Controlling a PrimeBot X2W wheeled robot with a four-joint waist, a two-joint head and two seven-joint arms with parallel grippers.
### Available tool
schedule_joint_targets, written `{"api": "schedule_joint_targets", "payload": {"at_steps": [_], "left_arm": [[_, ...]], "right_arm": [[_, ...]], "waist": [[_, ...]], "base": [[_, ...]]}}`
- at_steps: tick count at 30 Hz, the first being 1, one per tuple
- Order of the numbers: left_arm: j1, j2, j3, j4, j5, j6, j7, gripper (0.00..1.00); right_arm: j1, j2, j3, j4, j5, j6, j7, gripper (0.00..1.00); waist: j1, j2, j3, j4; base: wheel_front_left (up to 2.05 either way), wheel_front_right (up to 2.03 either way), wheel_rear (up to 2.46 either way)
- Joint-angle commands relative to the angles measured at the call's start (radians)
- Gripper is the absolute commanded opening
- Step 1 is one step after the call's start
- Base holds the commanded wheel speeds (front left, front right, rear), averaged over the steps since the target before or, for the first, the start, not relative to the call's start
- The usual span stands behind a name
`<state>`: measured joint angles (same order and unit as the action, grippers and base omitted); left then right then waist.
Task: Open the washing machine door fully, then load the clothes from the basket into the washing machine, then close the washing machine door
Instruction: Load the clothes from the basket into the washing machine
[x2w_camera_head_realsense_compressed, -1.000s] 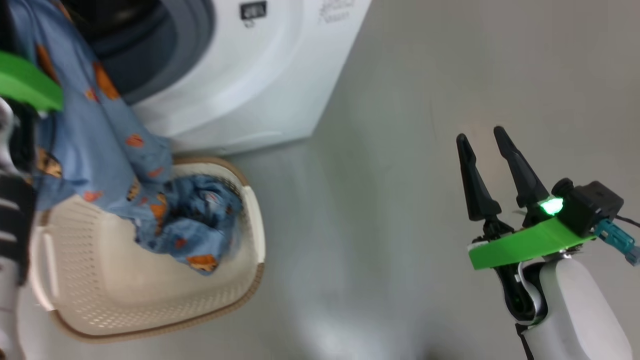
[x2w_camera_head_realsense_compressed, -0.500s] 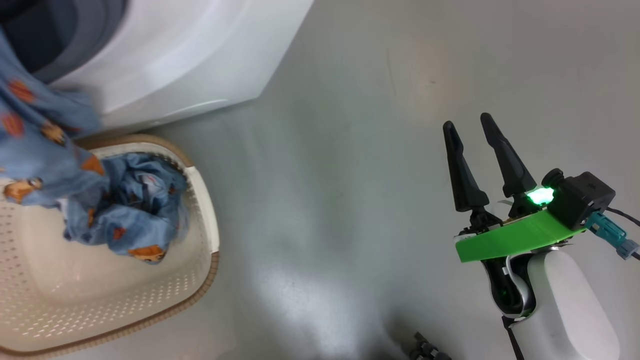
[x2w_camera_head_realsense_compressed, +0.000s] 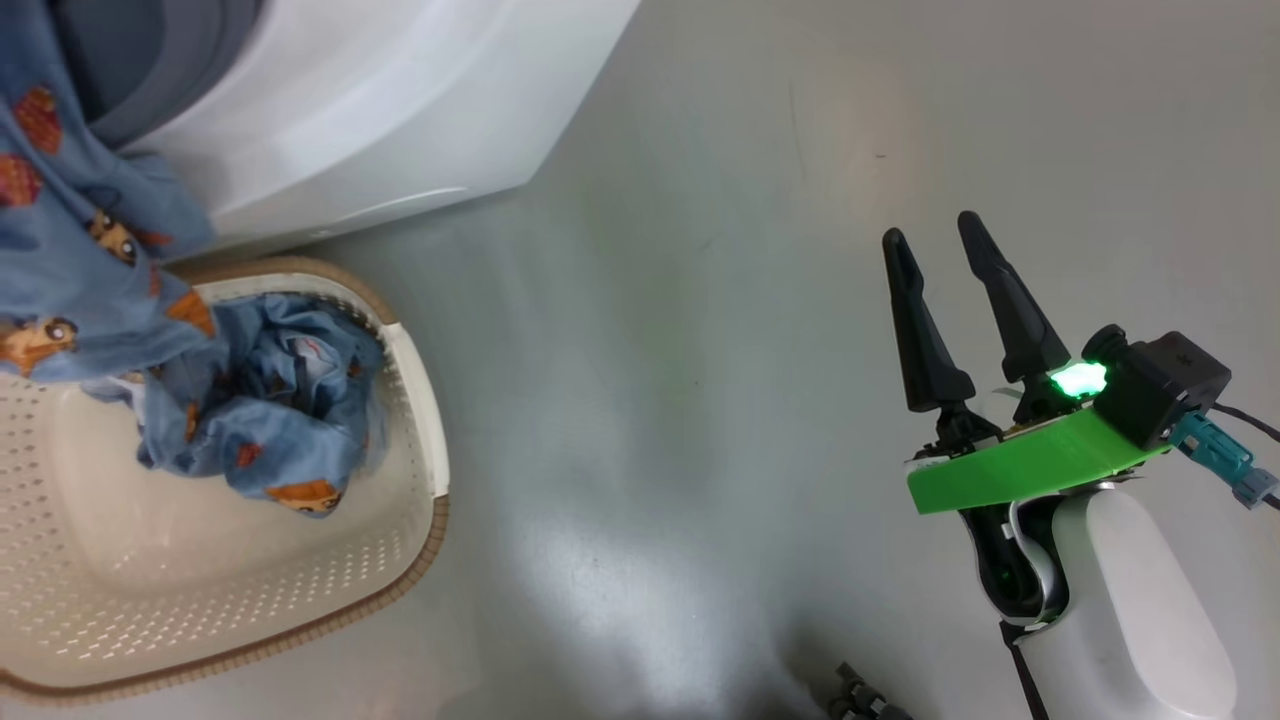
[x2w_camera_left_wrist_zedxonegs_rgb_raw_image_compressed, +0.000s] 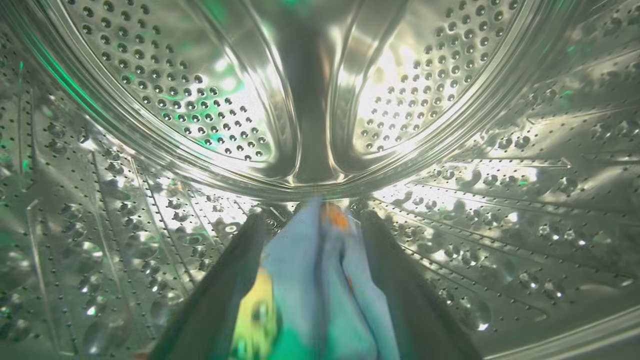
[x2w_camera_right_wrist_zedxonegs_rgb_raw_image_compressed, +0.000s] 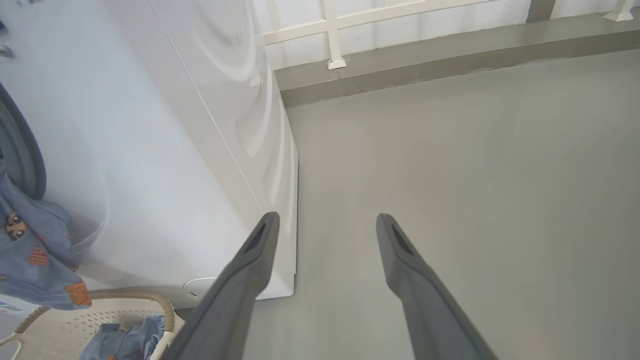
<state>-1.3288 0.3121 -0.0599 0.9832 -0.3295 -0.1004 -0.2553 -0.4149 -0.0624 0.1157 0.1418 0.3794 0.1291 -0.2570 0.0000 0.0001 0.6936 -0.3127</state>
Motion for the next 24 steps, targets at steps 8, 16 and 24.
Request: {"api": "schedule_joint_targets", "payload": {"at_steps": [8,16,24], "left_arm": [[-0.001,0.023,-0.012,-0.001,-0.004,-0.022,-0.006,1.00],[0.128,0.012,0.003,-0.097,-0.029,-0.028,-0.006,1.00],[0.330,0.012,0.015,-0.309,-0.065,-0.030,-0.006,1.00]], "right_arm": [[0.015,0.001,0.026,-0.012,-0.001,0.002,-0.005,1.00],[0.026,0.002,0.026,-0.002,0.004,0.002,-0.005,1.00],[0.032,0.001,0.022,-0.001,0.005,0.002,-0.005,1.00]], "waist": [[0.0000,-0.0001,-0.047,0.046],[0.0000,-0.0001,-0.095,0.082],[0.0000,-0.0001,-0.128,0.109]], "base": [[0.00,0.00,0.00],[0.00,0.00,0.00],[0.00,0.00,0.00]]}}
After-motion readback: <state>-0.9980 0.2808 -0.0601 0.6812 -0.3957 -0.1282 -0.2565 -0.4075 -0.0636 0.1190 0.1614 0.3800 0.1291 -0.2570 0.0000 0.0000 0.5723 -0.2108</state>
